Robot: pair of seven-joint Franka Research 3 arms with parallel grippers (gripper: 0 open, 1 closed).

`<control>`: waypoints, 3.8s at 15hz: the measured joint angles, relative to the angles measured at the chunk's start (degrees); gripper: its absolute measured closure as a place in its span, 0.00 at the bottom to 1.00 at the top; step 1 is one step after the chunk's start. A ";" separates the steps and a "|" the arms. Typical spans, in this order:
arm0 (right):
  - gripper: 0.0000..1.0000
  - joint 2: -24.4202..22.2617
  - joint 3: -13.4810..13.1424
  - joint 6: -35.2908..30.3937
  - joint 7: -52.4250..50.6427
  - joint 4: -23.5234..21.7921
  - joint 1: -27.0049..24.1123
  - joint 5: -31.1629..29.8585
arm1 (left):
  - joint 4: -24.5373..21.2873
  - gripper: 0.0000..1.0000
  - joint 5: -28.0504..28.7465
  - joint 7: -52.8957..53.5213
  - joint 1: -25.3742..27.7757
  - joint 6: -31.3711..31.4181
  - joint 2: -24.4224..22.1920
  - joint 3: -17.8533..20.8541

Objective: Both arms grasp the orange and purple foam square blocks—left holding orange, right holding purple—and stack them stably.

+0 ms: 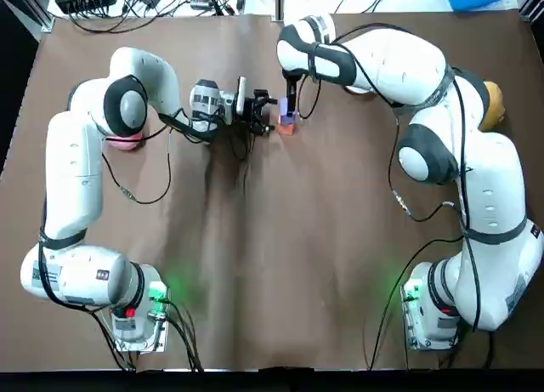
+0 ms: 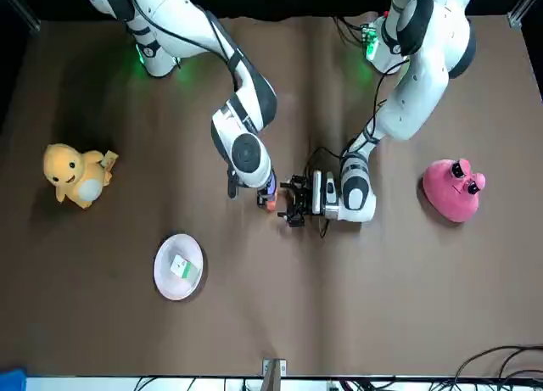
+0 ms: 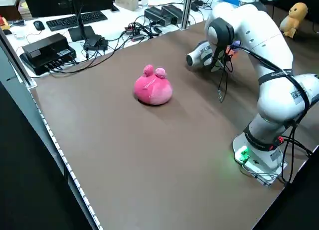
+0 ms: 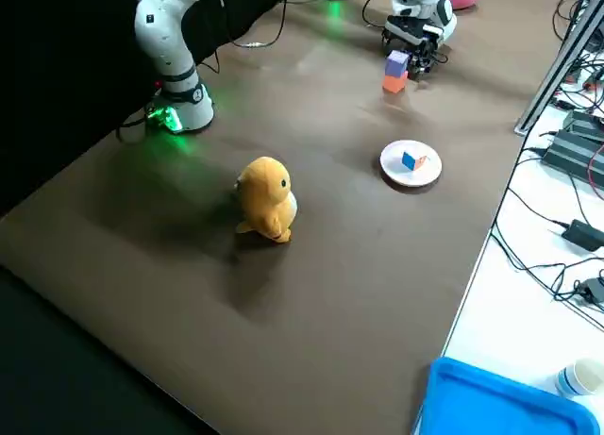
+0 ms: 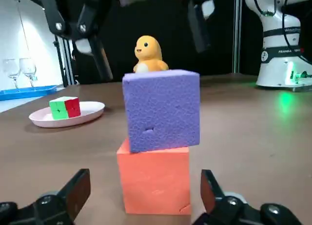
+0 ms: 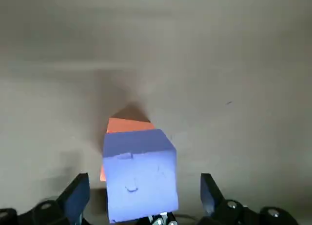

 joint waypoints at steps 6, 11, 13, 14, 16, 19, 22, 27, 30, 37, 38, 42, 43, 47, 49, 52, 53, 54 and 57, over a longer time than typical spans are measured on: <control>0.00 -1.36 -1.60 -7.49 -0.09 4.27 -0.71 -0.02 | -1.20 0.00 0.64 0.00 4.99 -0.32 -2.92 -0.01; 0.00 -3.52 -1.77 -15.17 -7.43 10.35 -3.76 -0.06 | -1.30 0.00 2.26 -0.01 9.14 -0.65 -5.50 -0.04; 0.00 -6.29 -1.80 -17.93 -16.29 11.70 -5.29 -0.06 | -1.34 0.00 2.70 -1.33 10.30 -0.85 -6.95 -0.06; 0.00 -8.19 -1.82 -20.17 -21.75 11.99 -6.05 -0.07 | -1.38 0.00 2.87 -2.68 10.76 -1.12 -7.71 -0.07; 0.00 -11.95 -2.08 -24.62 -32.04 12.15 -7.55 -0.23 | -1.46 0.00 4.51 -7.83 11.58 -2.09 -9.11 -0.08; 0.00 -16.07 -2.31 -27.64 -43.20 12.18 -10.88 -0.33 | -1.90 0.00 6.24 -18.92 12.78 -2.67 -11.39 -0.10; 0.00 -18.75 -2.39 -30.86 -49.96 12.18 -14.49 -0.60 | -4.41 0.00 6.47 -34.51 12.96 -2.97 -15.61 -0.19; 0.00 -22.52 -2.58 -35.55 -80.01 12.19 -24.59 -2.60 | -9.47 0.00 6.59 -58.25 12.99 -2.28 -24.98 -0.14; 0.00 -23.95 -2.54 -37.90 -103.67 12.16 -31.75 -6.61 | -13.17 0.00 10.83 -77.04 12.99 -0.37 -32.92 -0.02; 0.00 -30.35 6.01 -34.94 -120.68 5.03 -43.74 -13.95 | -14.53 0.00 25.96 -103.05 14.14 0.98 -42.69 0.45; 0.00 -32.49 8.34 -32.35 -120.90 1.65 -45.83 -14.32 | -14.56 0.00 28.12 -107.27 14.85 0.99 -43.78 0.49; 0.00 -40.21 9.15 -24.47 -121.65 -10.19 -46.19 -14.69 | -14.62 0.00 38.40 -123.28 16.75 0.97 -47.54 0.57; 0.00 -41.11 8.46 -23.87 -121.84 -11.43 -45.77 -14.70 | -14.68 0.00 41.02 -125.73 16.98 0.97 -48.25 0.62; 0.00 -41.87 6.49 -23.07 -122.06 -12.46 -43.47 -14.70 | -14.74 0.00 54.74 -133.50 19.24 -2.23 -51.22 0.71; 0.00 -41.92 6.14 -23.03 -122.06 -12.46 -43.11 -14.70 | -14.44 0.00 62.18 -138.66 19.71 -4.54 -52.83 0.73; 0.00 -42.01 5.65 -22.27 -122.05 -12.46 -43.10 -14.75 | -12.60 0.00 75.72 -151.15 19.91 -9.41 -56.10 0.71; 0.00 -42.01 5.51 -22.00 -121.99 -12.46 -43.13 -14.76 | -11.84 0.00 78.04 -153.99 19.91 -11.31 -56.83 0.61; 0.00 -42.01 5.34 -21.88 -121.96 -12.47 -43.21 -14.76 | -10.94 0.00 80.20 -156.44 19.90 -13.04 -57.48 0.44; 0.00 -42.01 5.13 -21.81 -121.98 -12.57 -43.36 -14.72 | -7.47 0.00 86.17 -160.62 19.73 -17.77 -58.71 -0.05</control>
